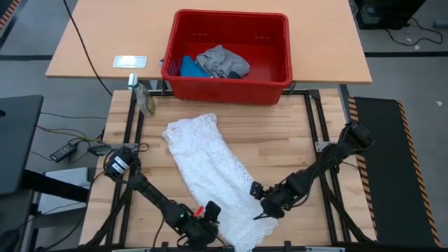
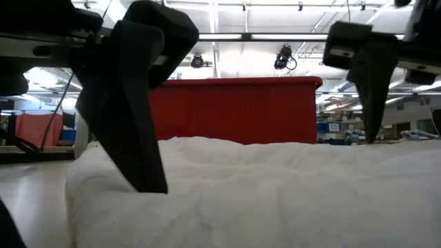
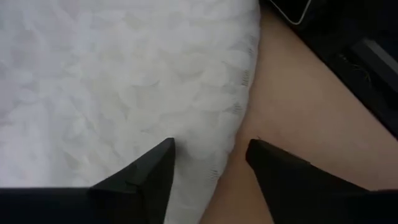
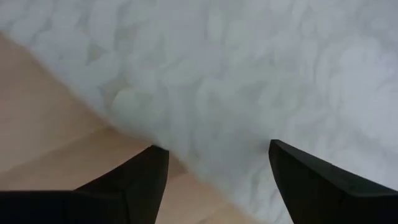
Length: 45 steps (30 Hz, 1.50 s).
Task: Fold laundry
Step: Fold the white dress on the table
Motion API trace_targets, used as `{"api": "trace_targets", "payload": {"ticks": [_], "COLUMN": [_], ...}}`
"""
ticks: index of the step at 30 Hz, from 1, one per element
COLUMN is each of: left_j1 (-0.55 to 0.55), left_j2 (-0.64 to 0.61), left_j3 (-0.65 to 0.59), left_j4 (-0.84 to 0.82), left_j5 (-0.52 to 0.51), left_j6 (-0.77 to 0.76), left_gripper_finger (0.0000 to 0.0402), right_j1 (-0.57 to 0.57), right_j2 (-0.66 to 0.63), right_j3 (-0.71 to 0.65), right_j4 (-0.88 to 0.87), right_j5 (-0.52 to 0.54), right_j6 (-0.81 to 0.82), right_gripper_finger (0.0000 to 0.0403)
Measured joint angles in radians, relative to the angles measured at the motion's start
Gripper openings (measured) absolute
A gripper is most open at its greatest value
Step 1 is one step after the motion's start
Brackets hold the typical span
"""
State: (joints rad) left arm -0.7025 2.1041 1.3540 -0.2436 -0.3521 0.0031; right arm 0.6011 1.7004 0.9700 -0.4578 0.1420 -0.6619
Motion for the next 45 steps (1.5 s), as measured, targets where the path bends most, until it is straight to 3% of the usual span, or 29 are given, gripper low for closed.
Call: {"api": "trace_targets", "payload": {"ticks": [4,10,13,18,21,28,33,36,45], "left_j1": [0.012,0.030,0.049,0.081,0.094,0.077,0.057,0.035,-0.102], "left_j2": [0.001,0.002,0.004,0.006,0.006,-0.024,-0.039,-0.053,-0.168], "left_j3": [-0.001,-0.002,-0.003,-0.005,-0.005,0.040,0.066,0.067,0.069], "left_j4": [0.002,0.006,0.031,0.084,0.120,0.154,0.141,0.180,0.068], "left_j5": [0.016,0.034,0.026,0.079,0.109,0.098,0.070,0.003,-0.424], "left_j6": [-0.056,-0.119,-0.183,-0.316,-0.377,-0.563,-0.818,-0.969,-1.254], "left_gripper_finger": [0.0180,0.0143,0.0110,0.0020,0.0009,0.0003,0.0002,0.0001,0.0001], "right_j1": [-0.041,-0.080,-0.097,-0.108,-0.108,-0.107,-0.110,-0.117,-0.126], "right_j2": [0.000,-0.003,-0.002,-0.001,-0.001,-0.020,-0.084,-0.121,-0.215], "right_j3": [-0.064,-0.150,-0.163,-0.162,-0.165,-0.166,-0.166,-0.166,-0.166], "right_j4": [0.116,0.269,0.311,0.299,0.309,0.351,0.378,0.387,0.400], "right_j5": [-0.103,-0.159,-0.216,-0.286,-0.342,-0.501,-0.486,-0.489,-0.630], "right_j6": [-0.081,-0.092,0.000,0.164,0.243,0.483,0.614,0.679,0.817], "right_gripper_finger": [0.0281,0.0252,0.0205,0.0081,0.0018,0.0018,0.0009,0.0007,0.0007]}}
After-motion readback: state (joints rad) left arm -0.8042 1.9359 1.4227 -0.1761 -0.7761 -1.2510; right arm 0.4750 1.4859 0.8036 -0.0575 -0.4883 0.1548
